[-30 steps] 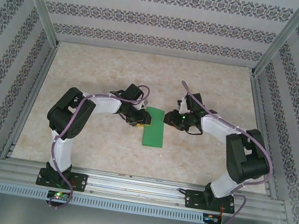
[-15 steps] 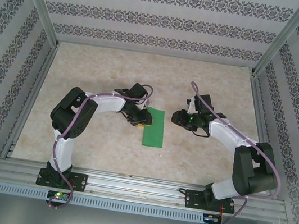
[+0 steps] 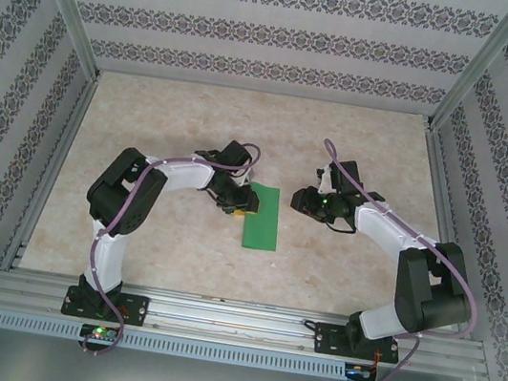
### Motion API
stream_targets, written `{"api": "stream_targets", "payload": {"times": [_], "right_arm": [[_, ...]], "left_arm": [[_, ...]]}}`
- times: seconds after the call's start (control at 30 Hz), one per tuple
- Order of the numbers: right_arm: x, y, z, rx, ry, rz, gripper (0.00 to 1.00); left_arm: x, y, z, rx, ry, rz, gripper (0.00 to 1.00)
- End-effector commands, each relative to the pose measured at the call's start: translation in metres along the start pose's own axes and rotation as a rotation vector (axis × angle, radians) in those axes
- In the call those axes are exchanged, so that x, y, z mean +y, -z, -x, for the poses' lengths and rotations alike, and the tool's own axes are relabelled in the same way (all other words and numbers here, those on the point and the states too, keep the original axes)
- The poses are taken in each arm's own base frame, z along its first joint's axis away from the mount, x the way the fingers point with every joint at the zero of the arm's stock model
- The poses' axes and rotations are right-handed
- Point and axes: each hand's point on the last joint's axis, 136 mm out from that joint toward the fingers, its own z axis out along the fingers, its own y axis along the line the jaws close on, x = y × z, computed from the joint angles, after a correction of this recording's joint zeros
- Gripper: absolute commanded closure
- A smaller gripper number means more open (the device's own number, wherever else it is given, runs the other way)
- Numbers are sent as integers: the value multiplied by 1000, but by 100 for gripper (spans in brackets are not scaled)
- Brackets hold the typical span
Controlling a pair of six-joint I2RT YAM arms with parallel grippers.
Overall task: Fold a paper plane with a square sheet of paper (fold left side to right side)
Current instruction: Hold the square sheet of paper at the center of the table.
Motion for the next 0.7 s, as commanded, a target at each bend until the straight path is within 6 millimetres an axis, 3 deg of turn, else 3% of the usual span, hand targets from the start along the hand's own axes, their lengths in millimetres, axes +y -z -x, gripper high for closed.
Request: {"api": "stream_targets", "payload": {"times": [0.0, 0.17, 0.47, 0.67], "right_arm": [[-2, -2, -10, 40, 7, 9, 59], [10, -9, -15, 87, 11, 65, 63], [44, -45, -27, 197, 28, 163, 89], [42, -62, -34, 234, 18, 146, 97]], "left_arm": [[51, -42, -24, 70, 26, 171, 65], [51, -43, -24, 74, 26, 170, 65], [52, -43, -24, 80, 20, 181, 66], [53, -43, -25, 84, 16, 189, 66]]}}
